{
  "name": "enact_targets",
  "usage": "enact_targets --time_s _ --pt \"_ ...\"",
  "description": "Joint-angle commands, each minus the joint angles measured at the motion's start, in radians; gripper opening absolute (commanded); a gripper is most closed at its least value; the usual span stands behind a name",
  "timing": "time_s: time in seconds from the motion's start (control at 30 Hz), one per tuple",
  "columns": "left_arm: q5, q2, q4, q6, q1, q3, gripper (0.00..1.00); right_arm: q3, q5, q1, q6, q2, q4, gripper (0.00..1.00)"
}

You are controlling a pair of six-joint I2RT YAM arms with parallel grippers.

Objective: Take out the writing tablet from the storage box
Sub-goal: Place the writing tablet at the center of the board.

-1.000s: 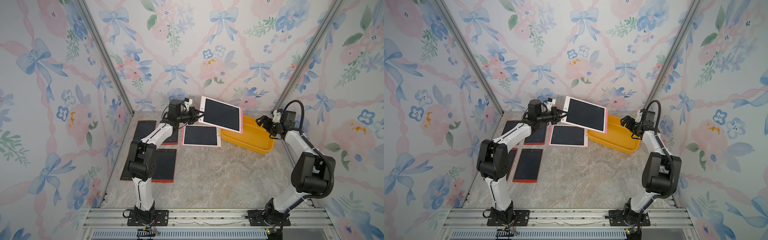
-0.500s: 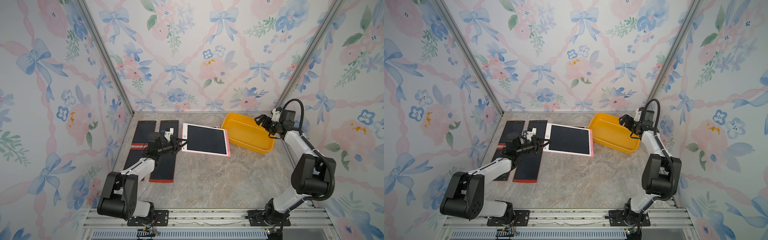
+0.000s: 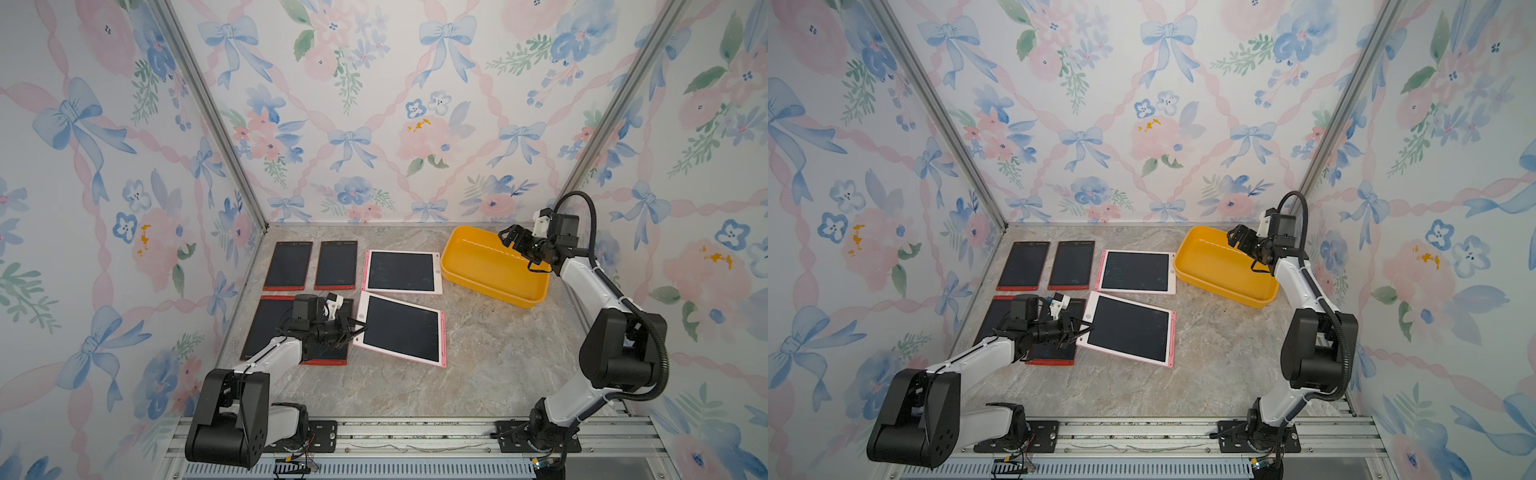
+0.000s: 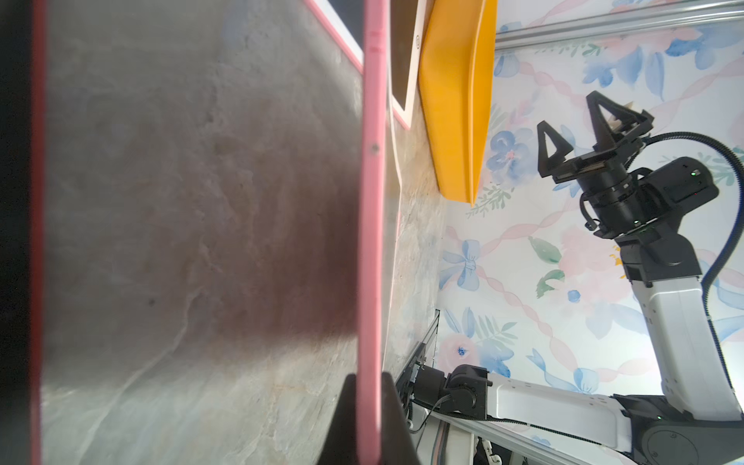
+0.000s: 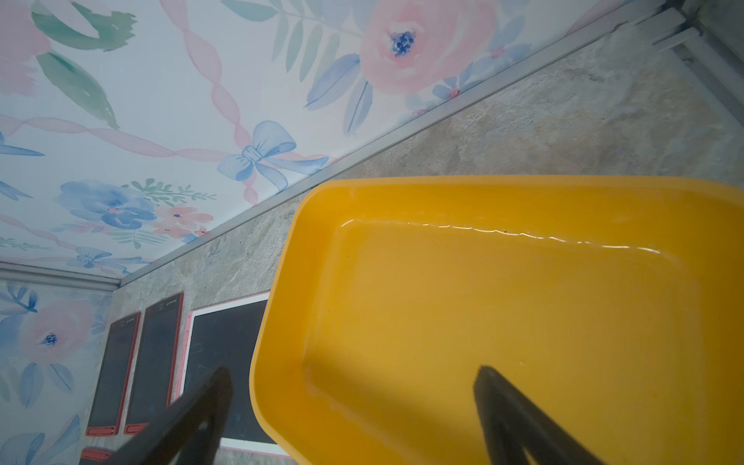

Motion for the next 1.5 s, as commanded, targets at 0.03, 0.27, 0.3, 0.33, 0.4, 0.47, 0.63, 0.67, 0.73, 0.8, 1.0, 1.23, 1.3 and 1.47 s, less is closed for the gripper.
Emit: enact_targets --time_s 0.03,0.27,0.3,0.33,0.4,0.47,0.63,0.67,0.73,0.8,1.0,1.23,1.3,1.47 --pt "-0.097 0.059 -0.071 0.044 0.004 -0.044 0.0 0.02 0.028 0.008 -0.022 0.032 -0.045 0.97" --pt "-0.177 0.084 -0.071 -0.001 0.007 -0.079 0.0 0.014 0.034 0.008 -0.038 0.034 -0.048 0.97" --pt "-0.189 0.078 -0.069 -0.006 0.007 -0.082 0.0 0.013 0.036 0.008 -0.036 0.037 -0.049 0.97" --pt "-0.197 0.076 -0.067 -0.009 0.007 -0.085 0.0 0.014 0.036 0.009 -0.036 0.041 -0.047 0.97" --pt "-0.204 0.079 -0.063 -0.011 0.008 -0.09 0.02 0.015 0.034 0.008 -0.033 0.049 -0.045 0.97" --pt "-0.201 0.09 -0.061 -0.01 0.007 -0.09 0.1 0.02 0.028 0.008 -0.027 0.058 -0.042 0.97" --pt "-0.209 0.1 -0.046 -0.025 0.007 -0.08 0.12 0.018 0.024 0.012 -0.027 0.067 -0.042 0.97" --pt "-0.216 0.101 -0.039 -0.031 0.006 -0.08 0.11 0.015 0.024 0.012 -0.029 0.067 -0.044 0.97" --pt "-0.222 0.101 -0.024 -0.043 0.004 -0.079 0.1 0.014 0.029 0.01 -0.034 0.066 -0.05 0.97" --pt "-0.231 0.102 -0.011 -0.057 0.001 -0.081 0.09 0.014 0.032 0.009 -0.043 0.066 -0.058 0.97" --pt "-0.253 0.093 0.004 -0.089 -0.027 -0.086 0.17 0.014 0.036 0.001 -0.048 0.069 -0.066 0.97" --pt "-0.296 0.013 0.002 -0.126 -0.031 -0.148 0.45 0.026 0.036 0.0 -0.052 0.081 -0.071 0.97" --pt "-0.304 0.005 0.004 -0.13 -0.031 -0.153 0.49 0.03 0.033 -0.001 -0.049 0.086 -0.071 0.97" --pt "-0.299 0.01 0.001 -0.126 -0.031 -0.146 0.6 0.034 0.031 0.001 -0.048 0.087 -0.072 0.97"
